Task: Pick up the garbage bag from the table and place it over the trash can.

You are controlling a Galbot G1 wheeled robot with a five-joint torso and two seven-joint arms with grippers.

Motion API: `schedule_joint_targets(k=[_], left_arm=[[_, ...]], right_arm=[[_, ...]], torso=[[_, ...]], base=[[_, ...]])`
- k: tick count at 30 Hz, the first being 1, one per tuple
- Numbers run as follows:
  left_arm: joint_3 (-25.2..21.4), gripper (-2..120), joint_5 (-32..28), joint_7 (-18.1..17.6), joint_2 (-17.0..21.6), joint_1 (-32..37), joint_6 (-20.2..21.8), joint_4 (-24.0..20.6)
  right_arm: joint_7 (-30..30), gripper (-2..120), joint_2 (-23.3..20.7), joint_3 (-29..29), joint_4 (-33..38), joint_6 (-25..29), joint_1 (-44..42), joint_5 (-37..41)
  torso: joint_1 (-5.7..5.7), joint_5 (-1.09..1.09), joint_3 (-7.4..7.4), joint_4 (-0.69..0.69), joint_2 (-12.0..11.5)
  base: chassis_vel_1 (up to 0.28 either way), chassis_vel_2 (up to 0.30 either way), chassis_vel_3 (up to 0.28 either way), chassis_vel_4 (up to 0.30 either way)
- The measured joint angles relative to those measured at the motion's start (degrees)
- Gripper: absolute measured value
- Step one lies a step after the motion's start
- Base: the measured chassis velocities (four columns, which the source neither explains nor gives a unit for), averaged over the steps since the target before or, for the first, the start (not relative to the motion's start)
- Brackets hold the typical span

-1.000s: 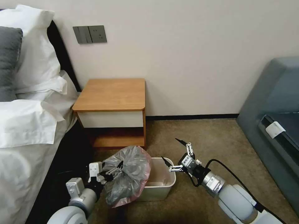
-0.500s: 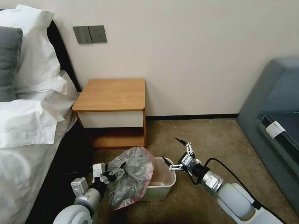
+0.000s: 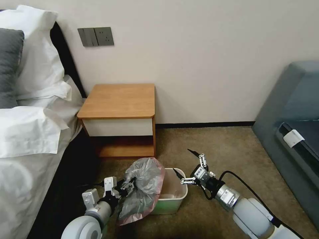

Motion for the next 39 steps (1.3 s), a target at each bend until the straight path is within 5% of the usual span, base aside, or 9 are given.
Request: schedule_joint_targets(k=[4,19,27,30,39], left_arm=[[-0.02,61,1.06,0.31,-0.25,-0.77,1.01,1.09],[0.13,9,2.46,0.09,-1.19,-1.40,0.61,1.89],[0.06,7,3.61,-0.12,-1.73,-1.03,-1.46,1.29],[0.08,7,4.72,-0.13,-2.09,-0.57,-4.85,1.29],[0.29,7,7.41,2.18,-3.20,1.65,-27.58,1.05]], right_arm=[[0.14,100,-0.10,0.19,0.28,0.01,-0.27,0.00],[0.47,100,-0.45,0.04,1.01,-0.11,-0.27,0.04],[0.66,100,-0.47,-0.14,1.58,-0.37,0.02,0.06],[1.10,100,-0.50,-0.36,2.03,-0.41,0.05,0.50],[7.75,100,-0.57,-5.19,10.72,-8.88,3.03,22.31]], torso=[[0.00,0.00,0.00,0.00,0.00],[0.00,0.00,0.00,0.00,0.00],[0.00,0.00,0.00,0.00,0.00],[0.00,0.00,0.00,0.00,0.00],[0.00,0.00,0.00,0.00,0.00]], base=[[0.000,0.000,0.000,0.000],[0.000,0.000,0.000,0.000],[0.000,0.000,0.000,0.000],[0.000,0.000,0.000,0.000],[0.000,0.000,0.000,0.000]])
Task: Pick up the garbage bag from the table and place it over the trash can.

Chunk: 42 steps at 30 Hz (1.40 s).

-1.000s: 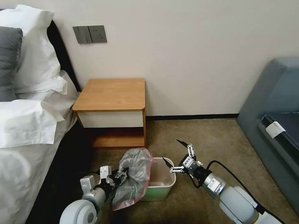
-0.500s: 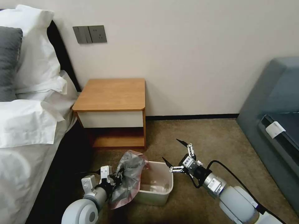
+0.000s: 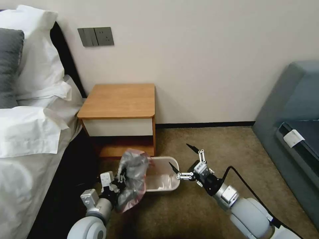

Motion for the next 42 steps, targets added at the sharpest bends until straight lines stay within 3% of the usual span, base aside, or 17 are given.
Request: schedule_joint_targets(k=[1,4,5,6,8,10,15,18,28,42], left_arm=[[-0.13,7,0.79,1.19,0.03,0.21,-3.08,0.00],[-0.24,7,1.74,2.24,0.03,0.27,-5.78,0.01],[-0.48,7,3.36,3.50,-0.04,0.25,-9.08,0.14],[-0.48,7,3.36,3.50,-0.04,0.25,-9.08,0.14],[-0.56,7,4.84,4.72,-0.22,0.35,-12.36,0.07],[-0.46,7,4.99,4.92,-0.42,0.51,-12.93,-0.28],[-0.29,7,5.54,5.29,-0.74,0.67,-13.65,-0.48],[-0.24,7,5.99,5.56,-0.84,0.97,-13.82,-1.05],[-0.39,7,6.31,6.19,-1.09,1.50,-13.69,-2.10],[-0.29,7,6.27,6.32,-1.46,1.02,-12.99,-1.85]], right_arm=[[0.00,100,-0.16,-0.54,1.25,-1.72,1.18,3.64],[-0.41,100,-0.31,-0.89,2.39,-3.42,2.53,7.80],[-0.47,100,-0.49,-1.69,4.84,-7.16,4.77,16.52],[-0.47,100,-0.49,-1.69,4.84,-7.16,4.77,16.52],[4.67,100,-0.21,-4.04,10.99,-13.89,8.64,32.96],[8.16,100,0.50,-5.53,13.03,-16.76,9.94,36.85],[9.16,100,1.10,-8.14,13.14,-19.62,11.89,34.84],[4.53,100,-0.33,-10.61,8.20,-19.04,15.60,25.55],[1.93,96,-1.08,-15.29,0.14,-17.40,23.88,21.04],[1.15,47,-1.18,-17.65,-0.88,-16.86,26.32,19.70]], torso=[[0.00,0.00,0.00,0.00,0.00],[0.00,0.00,0.00,0.01,0.00],[0.00,0.00,0.00,0.00,0.00],[0.00,0.00,0.00,0.00,0.00],[0.00,-0.02,0.00,0.01,0.00],[0.00,0.00,0.00,0.00,0.00],[0.00,0.00,0.00,0.00,0.00],[0.00,0.01,0.00,0.00,0.00],[0.00,0.01,0.00,0.00,0.00],[0.00,0.01,0.00,0.00,0.00]], base=[[0.000,0.000,0.000,0.000],[0.000,0.000,0.000,0.000],[0.000,0.000,0.000,0.000],[0.000,0.000,0.000,0.000],[0.000,0.000,0.000,0.000],[0.000,0.000,0.000,0.000],[0.000,0.000,0.000,0.000],[0.000,0.000,0.000,0.000],[0.000,0.000,0.000,0.000],[0.000,0.000,0.000,0.000]])
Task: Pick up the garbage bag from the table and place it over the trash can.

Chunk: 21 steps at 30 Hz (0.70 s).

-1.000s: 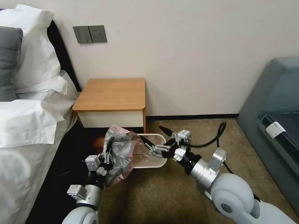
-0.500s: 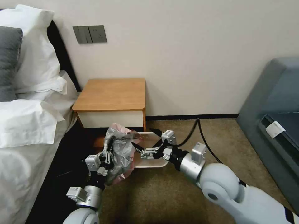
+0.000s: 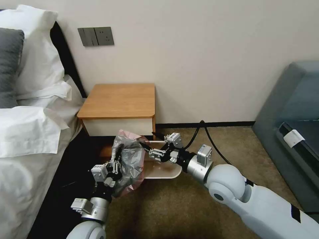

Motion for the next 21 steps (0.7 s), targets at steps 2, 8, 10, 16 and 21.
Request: schedule_joint_targets(k=[2,8,10,16,21], left_arm=[[0.16,7,-0.01,0.00,-0.15,0.00,0.02,0.00],[0.21,7,-0.01,0.00,-0.21,0.05,0.01,-0.09],[0.20,7,0.00,0.02,-0.16,0.19,-0.02,-0.32],[0.21,7,0.16,0.17,-0.16,0.46,-0.12,-0.45],[0.26,7,0.38,0.30,-0.21,0.51,-0.17,-0.48]], right_arm=[[-0.24,39,-0.07,-0.14,0.05,0.14,-0.25,-0.26],[-0.31,19,-0.02,-0.63,0.25,0.16,-0.13,-0.51],[-0.31,10,0.09,-0.95,0.26,0.16,0.02,-0.75],[-0.37,0,0.46,-1.07,0.20,0.22,0.00,-1.16],[-0.43,0,0.51,-0.80,0.27,0.36,0.21,-1.19]], torso=[[0.00,0.00,0.00,0.00,0.00],[0.00,0.00,0.00,0.00,0.00],[0.00,0.00,0.00,0.00,0.00],[0.00,0.00,0.00,0.00,0.00],[0.00,0.00,0.00,0.00,0.00]], base=[[0.000,0.000,0.000,0.000],[0.000,0.000,0.000,0.000],[0.000,0.000,0.000,0.000],[0.000,0.000,0.000,0.000],[0.000,0.000,0.000,0.000]])
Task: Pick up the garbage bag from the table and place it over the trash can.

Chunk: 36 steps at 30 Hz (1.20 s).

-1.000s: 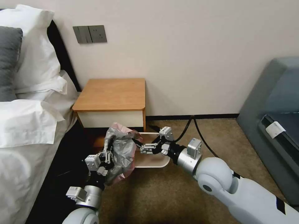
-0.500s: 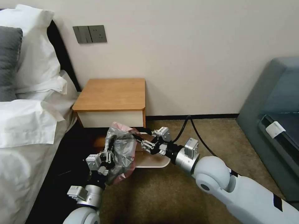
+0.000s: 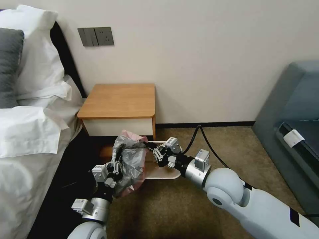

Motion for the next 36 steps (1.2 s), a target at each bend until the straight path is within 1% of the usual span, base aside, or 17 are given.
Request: schedule_joint_targets(k=[9,12,14,17,23,26,27,28,29,30,31,32,33,36], left_arm=[[0.19,7,1.46,1.03,0.01,0.34,-1.09,0.63],[0.01,7,1.99,2.02,0.00,0.37,-2.54,1.13],[0.00,7,1.98,2.17,0.00,0.39,-2.76,1.14],[-0.04,7,1.74,3.41,0.05,0.55,-4.24,1.11],[-0.05,7,1.57,3.57,-0.06,0.43,-4.54,0.76],[-0.48,7,1.47,2.91,0.00,0.13,-4.54,0.79],[-0.91,7,1.32,2.37,0.01,-0.12,-4.55,1.01],[-0.91,7,1.32,2.37,0.01,-0.12,-4.55,1.01],[-1.24,7,1.28,1.79,-0.08,-0.35,-4.53,1.29],[-1.31,7,1.28,1.68,-0.11,-0.41,-4.53,1.35],[-1.56,7,1.27,1.31,-0.26,-0.64,-4.50,1.62],[-1.79,7,1.31,0.85,-0.46,-0.94,-4.47,1.95],[-1.79,7,1.31,0.85,-0.46,-0.94,-4.47,1.95],[-1.98,7,1.96,0.13,-0.98,-1.44,-4.42,2.52]], right_arm=[[-0.03,0,-0.05,1.33,-0.63,0.11,1.77,0.44],[0.00,0,-0.36,1.74,-2.69,0.27,3.56,0.32],[0.01,0,-0.43,1.74,-2.95,0.27,3.87,0.33],[0.15,0,-1.25,1.14,-5.08,0.28,6.76,0.83],[0.50,0,-1.36,1.56,-5.91,0.28,7.22,1.10],[0.82,0,-1.53,4.84,-3.35,0.30,4.12,0.97],[1.34,0,-2.14,6.50,-0.97,0.33,1.85,1.00],[1.34,0,-2.14,6.50,-0.97,0.33,1.85,1.00],[2.33,0,-2.88,7.63,1.75,0.36,-0.36,1.35],[2.70,0,-3.08,7.79,2.60,0.36,-0.96,1.63],[4.07,0,-3.49,7.94,4.86,0.18,-2.44,2.90],[6.83,0,-3.67,7.74,8.23,-0.54,-4.15,5.98],[6.83,0,-3.67,7.74,8.23,-0.54,-4.15,5.98],[14.18,11,-2.21,6.47,13.52,-3.55,-5.94,15.33]], torso=[[0.00,0.00,0.00,0.00,0.00],[0.00,0.01,0.00,0.00,0.00],[0.00,0.00,0.00,0.00,0.00],[0.00,0.00,0.00,0.00,0.00],[0.00,0.00,0.00,0.01,0.00],[0.00,0.00,0.00,0.01,0.00],[0.00,0.01,0.00,-0.01,0.00],[0.00,0.01,0.00,-0.01,0.00],[0.00,0.00,0.00,0.00,0.00],[0.00,-0.01,-0.01,-0.01,0.00],[0.00,0.00,0.00,-0.01,0.00],[0.00,-0.01,-0.01,-0.01,0.00],[0.00,-0.01,-0.01,-0.01,0.00],[0.00,0.00,-0.01,-0.01,0.00]], base=[[0.000,0.000,0.000,0.000],[0.000,0.000,0.000,0.000],[0.000,0.000,0.000,0.000],[0.000,0.000,0.000,0.000],[0.000,0.000,0.000,0.000],[0.000,0.000,0.000,0.000],[0.000,0.000,0.000,0.000],[0.000,0.000,0.000,0.000],[0.000,0.000,0.000,0.000],[0.000,0.000,0.000,0.000],[0.000,0.000,0.000,0.000],[0.000,0.000,0.000,0.000],[0.000,0.000,0.000,0.000],[0.000,0.000,0.000,0.000]])
